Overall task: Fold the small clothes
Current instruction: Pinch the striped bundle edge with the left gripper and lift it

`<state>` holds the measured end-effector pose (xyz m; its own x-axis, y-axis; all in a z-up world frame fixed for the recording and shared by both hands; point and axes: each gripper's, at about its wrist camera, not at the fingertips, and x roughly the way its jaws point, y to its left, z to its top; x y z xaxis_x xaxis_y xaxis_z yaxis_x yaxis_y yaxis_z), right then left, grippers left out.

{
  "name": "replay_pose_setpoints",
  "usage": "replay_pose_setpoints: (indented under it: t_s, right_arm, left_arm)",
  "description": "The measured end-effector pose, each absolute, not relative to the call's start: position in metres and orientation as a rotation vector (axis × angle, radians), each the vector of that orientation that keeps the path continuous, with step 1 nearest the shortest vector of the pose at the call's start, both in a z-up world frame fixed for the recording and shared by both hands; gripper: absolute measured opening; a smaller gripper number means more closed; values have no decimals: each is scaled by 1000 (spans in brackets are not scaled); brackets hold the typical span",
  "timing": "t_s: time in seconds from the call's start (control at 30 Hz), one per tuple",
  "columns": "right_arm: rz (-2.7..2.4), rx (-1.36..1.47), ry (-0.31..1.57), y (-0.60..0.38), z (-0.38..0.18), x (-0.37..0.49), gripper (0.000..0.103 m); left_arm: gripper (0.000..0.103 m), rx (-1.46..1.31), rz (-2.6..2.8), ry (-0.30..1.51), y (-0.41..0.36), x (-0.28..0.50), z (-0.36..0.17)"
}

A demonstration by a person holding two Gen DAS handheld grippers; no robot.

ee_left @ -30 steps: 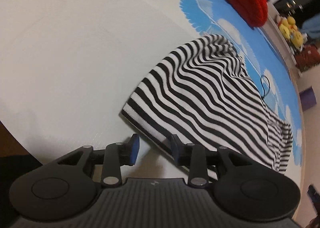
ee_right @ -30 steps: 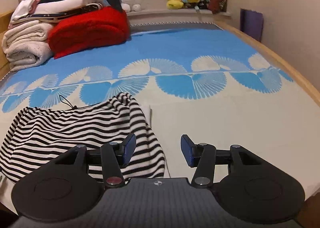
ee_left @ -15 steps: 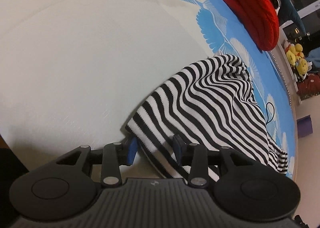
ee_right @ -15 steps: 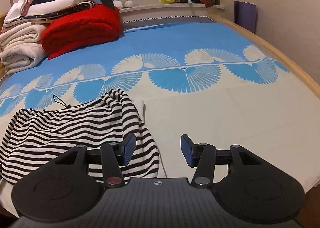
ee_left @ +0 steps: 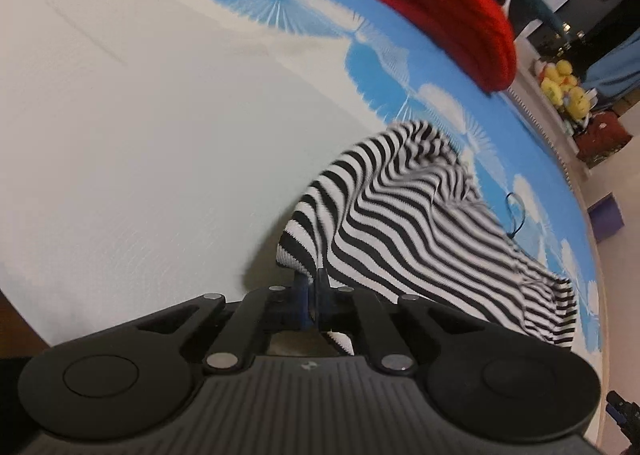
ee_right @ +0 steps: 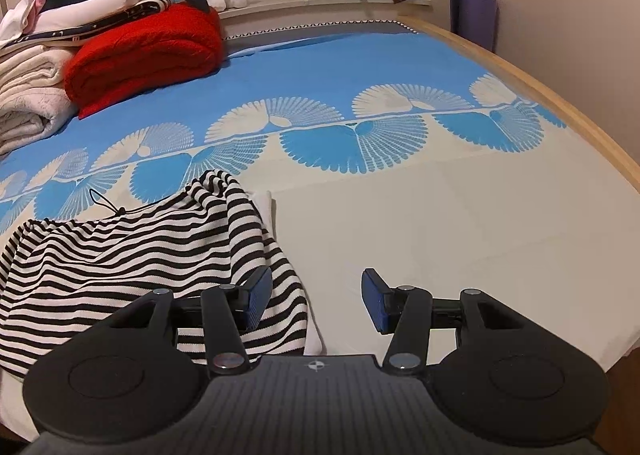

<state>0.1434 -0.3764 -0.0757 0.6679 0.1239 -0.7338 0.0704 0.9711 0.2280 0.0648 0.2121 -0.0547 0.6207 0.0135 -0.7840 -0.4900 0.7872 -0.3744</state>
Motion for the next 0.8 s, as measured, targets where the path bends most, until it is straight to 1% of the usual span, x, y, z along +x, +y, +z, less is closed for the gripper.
replay_pose_setpoints:
  t_s: [0.1, 0.17, 0.23, 0.3, 0.37, 0.4, 0.63, 0.7, 0.73, 0.8]
  right_arm:
    - [36, 239, 844, -372, -76, 145, 52]
    - [39, 239, 845, -372, -76, 147, 52]
    - [43, 237, 845, -372, -76, 148, 52]
    - [49, 232, 847, -371, -76, 148, 52]
    - [51, 230, 850, -371, -76, 149, 52]
    - [52, 228, 851, -371, -77, 149, 52]
    - [50, 229, 859, -375, -77, 148, 52]
    - [47, 230, 858, -376, -77, 148, 52]
    - [45, 233, 858, -377, -78, 148, 52]
    - [40, 241, 860, -379, -78, 148, 52]
  left_arm:
    - [2, -589, 333, 822, 215, 53, -42]
    - [3, -564, 369, 828, 217, 49, -40]
    - [4, -646, 380, 861, 227, 47, -48]
    - [8, -792, 367, 885, 238, 45, -61]
    - [30, -844, 379, 909, 243, 45, -68]
    - [31, -839, 392, 918, 243, 46, -71]
    - [30, -837, 429, 945, 245, 55, -83]
    - [17, -816, 428, 939, 243, 58, -82]
    - [6, -799, 428, 934, 241, 58, -80]
    - [4, -747, 421, 914, 234, 59, -71]
